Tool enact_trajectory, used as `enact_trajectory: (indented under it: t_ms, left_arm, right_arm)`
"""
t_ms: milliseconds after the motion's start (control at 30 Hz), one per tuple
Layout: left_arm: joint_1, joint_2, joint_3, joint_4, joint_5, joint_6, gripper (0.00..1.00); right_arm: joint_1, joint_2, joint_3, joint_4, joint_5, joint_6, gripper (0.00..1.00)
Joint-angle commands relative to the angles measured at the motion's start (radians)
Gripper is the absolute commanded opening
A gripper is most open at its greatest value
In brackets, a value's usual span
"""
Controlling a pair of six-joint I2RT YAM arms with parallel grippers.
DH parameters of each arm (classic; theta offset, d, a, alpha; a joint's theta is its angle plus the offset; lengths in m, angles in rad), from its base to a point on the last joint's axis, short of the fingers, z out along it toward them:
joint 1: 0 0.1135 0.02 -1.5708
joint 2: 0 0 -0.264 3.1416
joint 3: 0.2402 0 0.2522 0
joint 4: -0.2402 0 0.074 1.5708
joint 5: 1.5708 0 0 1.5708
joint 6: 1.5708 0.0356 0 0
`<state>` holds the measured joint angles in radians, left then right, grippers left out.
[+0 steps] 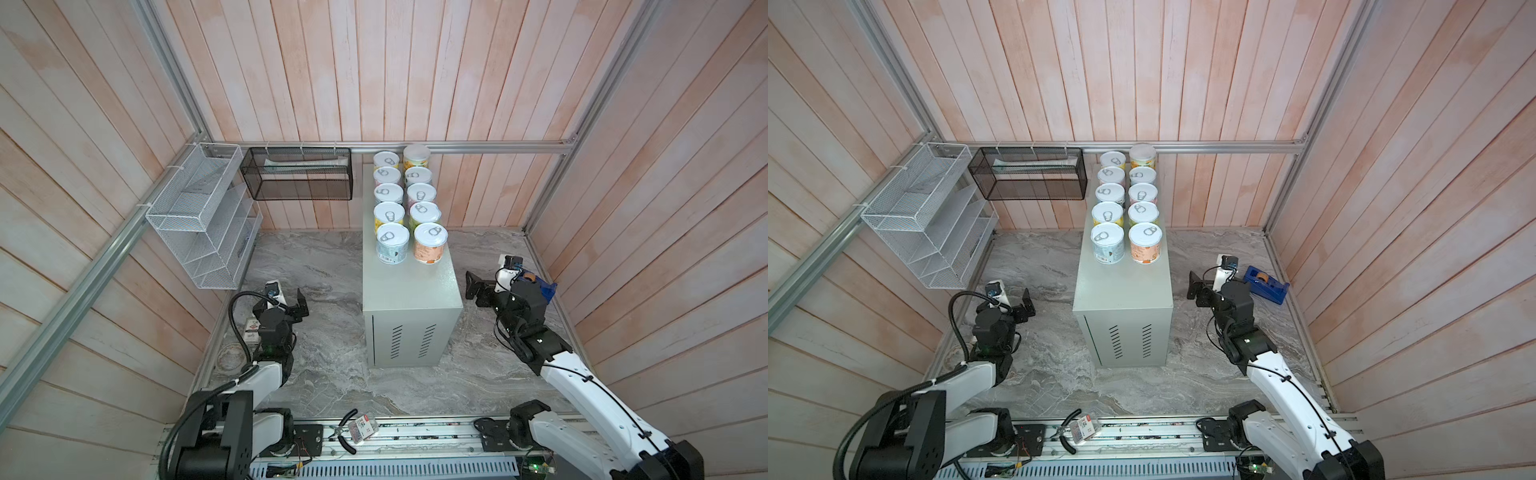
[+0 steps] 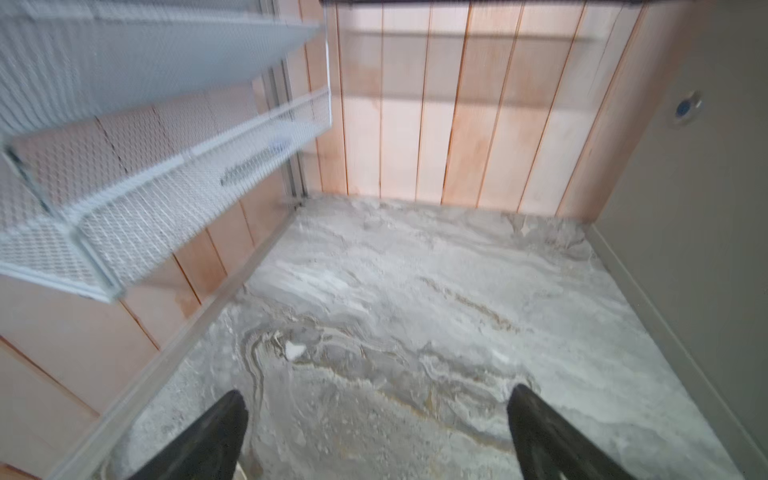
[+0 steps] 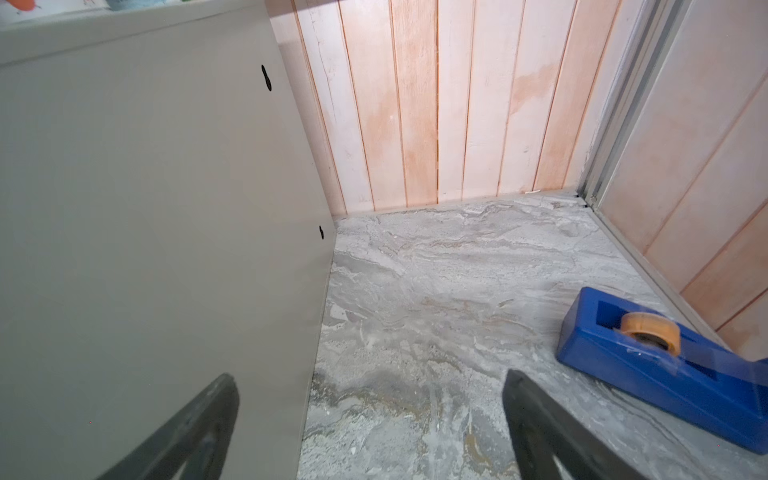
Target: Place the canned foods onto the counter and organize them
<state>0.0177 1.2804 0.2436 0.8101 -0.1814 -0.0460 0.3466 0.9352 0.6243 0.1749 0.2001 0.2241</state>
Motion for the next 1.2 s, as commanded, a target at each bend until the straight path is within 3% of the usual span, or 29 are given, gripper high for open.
enact_trajectory:
  t_ms: [0, 67, 133, 233, 267, 333, 433, 533, 600, 733, 767, 933, 1167]
  left_arm:
    - [0.036, 0.084, 0.005, 0.198, 0.116, -0.051, 1.0]
    - [0.074, 0.163, 0.005, 0.272, 0.191, -0.073, 1.0]
    - [0.074, 0.205, -0.021, 0.368, 0.253, -0.047, 1.0]
    - [0.066, 0.283, 0.004, 0.405, 0.25, -0.038, 1.0]
    - [0.053, 0.25, 0.029, 0.304, 0.23, -0.037, 1.0]
    - [0.047, 0.277, 0.017, 0.377, 0.22, -0.037, 1.0]
    - [0.047, 0.255, 0.028, 0.315, 0.219, -0.038, 1.0]
    - [0.047, 0.258, 0.02, 0.334, 0.222, -0.037, 1.0]
    - [0.043, 0.259, 0.025, 0.328, 0.214, -0.011, 1.0]
    - [0.033, 0.259, 0.031, 0.319, 0.198, -0.006, 1.0]
    - [0.031, 0.259, 0.031, 0.317, 0.195, -0.005, 1.0]
    - [0.023, 0.259, 0.038, 0.306, 0.184, 0.004, 1.0]
    - [0.021, 0.261, 0.041, 0.305, 0.182, 0.005, 1.0]
  right_arm:
    - [0.004, 0.03, -0.09, 0.254, 0.08, -0.104, 0.98]
    - [0.0, 0.077, -0.213, 0.514, 0.135, -0.162, 0.98]
    - [-0.003, 0.129, -0.251, 0.61, 0.19, -0.205, 0.98]
    - [-0.029, 0.188, -0.248, 0.624, 0.233, -0.278, 0.98]
    - [-0.049, 0.205, -0.246, 0.624, 0.228, -0.277, 0.98]
    - [-0.101, 0.231, -0.248, 0.623, 0.175, -0.257, 0.98]
    - [-0.167, 0.287, -0.268, 0.66, 0.136, -0.236, 0.98]
    - [-0.197, 0.373, -0.289, 0.722, 0.177, -0.265, 0.98]
    - [-0.201, 0.424, -0.362, 0.899, 0.135, -0.308, 0.98]
    - [-0.229, 0.58, -0.472, 1.267, 0.177, -0.28, 0.98]
    - [-0.259, 0.595, -0.486, 1.289, 0.145, -0.243, 0.98]
    - [-0.345, 0.591, -0.391, 1.066, 0.02, -0.164, 0.98]
    - [-0.345, 0.584, -0.392, 1.053, 0.015, -0.173, 0.98]
